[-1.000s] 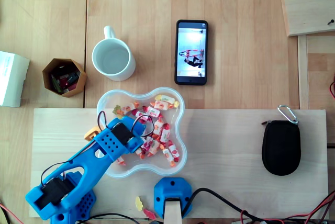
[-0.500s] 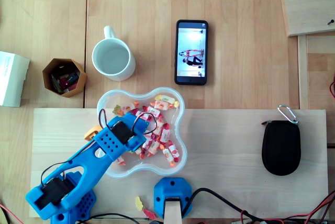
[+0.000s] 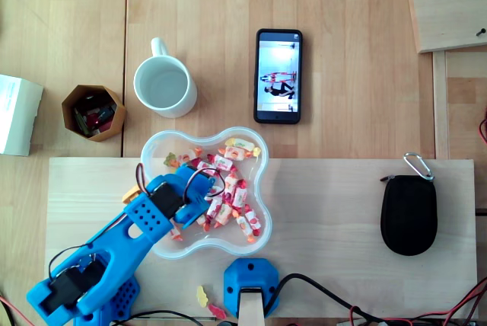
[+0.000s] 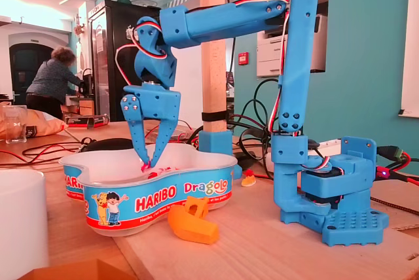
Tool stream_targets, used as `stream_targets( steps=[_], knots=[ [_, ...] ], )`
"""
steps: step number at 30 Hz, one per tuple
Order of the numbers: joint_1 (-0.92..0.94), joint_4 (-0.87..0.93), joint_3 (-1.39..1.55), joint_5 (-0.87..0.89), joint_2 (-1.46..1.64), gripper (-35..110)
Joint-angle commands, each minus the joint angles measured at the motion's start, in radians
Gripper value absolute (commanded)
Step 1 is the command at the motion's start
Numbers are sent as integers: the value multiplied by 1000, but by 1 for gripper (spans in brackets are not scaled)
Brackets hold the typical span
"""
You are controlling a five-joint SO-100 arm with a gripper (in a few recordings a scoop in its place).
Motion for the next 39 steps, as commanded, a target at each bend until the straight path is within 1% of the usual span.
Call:
stream_targets(
  steps=[1,39],
  knots=[
    [6,8,-14,-5,84,-3],
    [-9,-11,-31,26,620,-3]
  ],
)
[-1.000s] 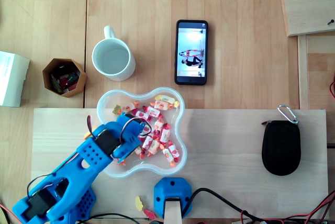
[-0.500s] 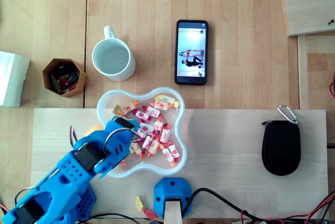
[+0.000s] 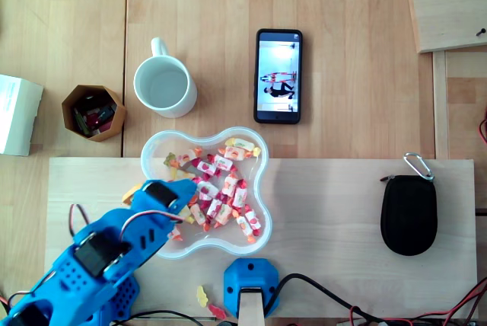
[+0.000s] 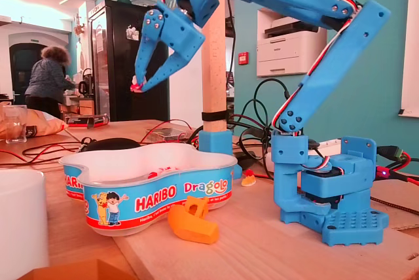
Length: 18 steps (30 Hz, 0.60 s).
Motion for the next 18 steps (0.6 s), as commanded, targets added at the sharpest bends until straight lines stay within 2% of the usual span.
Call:
stream_targets(
  steps=[1,5,13,18],
  knots=[
    [-3,-11,-31,-11,71,-3],
    [-26,-11,-31,-11,92,-3],
    [-202,-12,-32,-6,95,-3],
    [-259,-14,-29,60,92,-3]
  ],
)
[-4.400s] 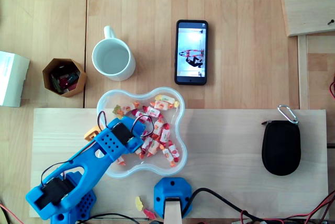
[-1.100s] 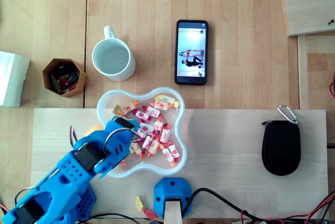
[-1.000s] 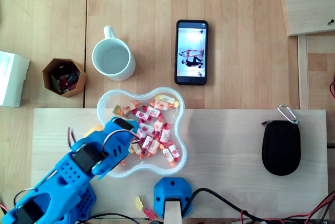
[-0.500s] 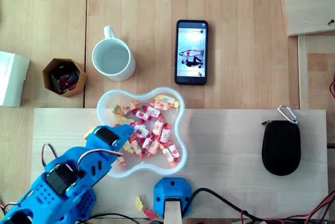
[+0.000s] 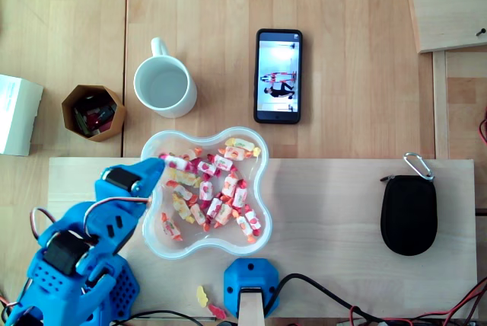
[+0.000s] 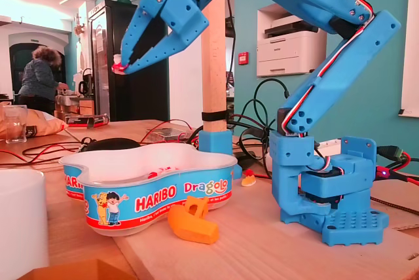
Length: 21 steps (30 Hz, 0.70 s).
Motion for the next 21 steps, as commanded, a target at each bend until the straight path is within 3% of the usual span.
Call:
stream_targets(
  steps=[1,8,21],
  knots=[
    [-25,0,-28,23,26,-3],
    [-143,-75,9,75,11,-3],
    [-235,-523,308,195,11,-3]
  ],
)
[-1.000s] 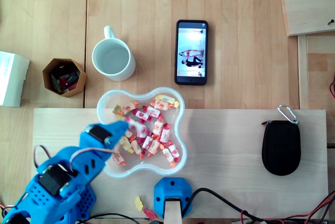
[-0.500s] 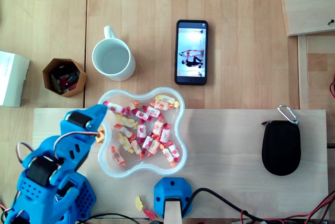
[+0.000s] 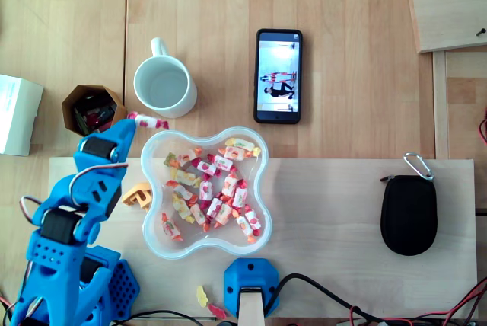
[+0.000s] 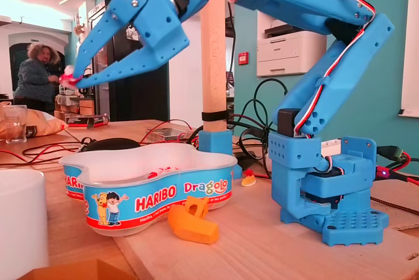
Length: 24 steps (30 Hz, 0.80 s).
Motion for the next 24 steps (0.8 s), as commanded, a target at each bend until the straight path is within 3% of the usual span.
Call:
stream_targets(
  steps=[1,11,24],
  knots=[
    [9,-133,49,20,12,-3],
    [-87,-434,218,41,12,-3],
    [-114,-560,298,89,-143,-3]
  ],
)
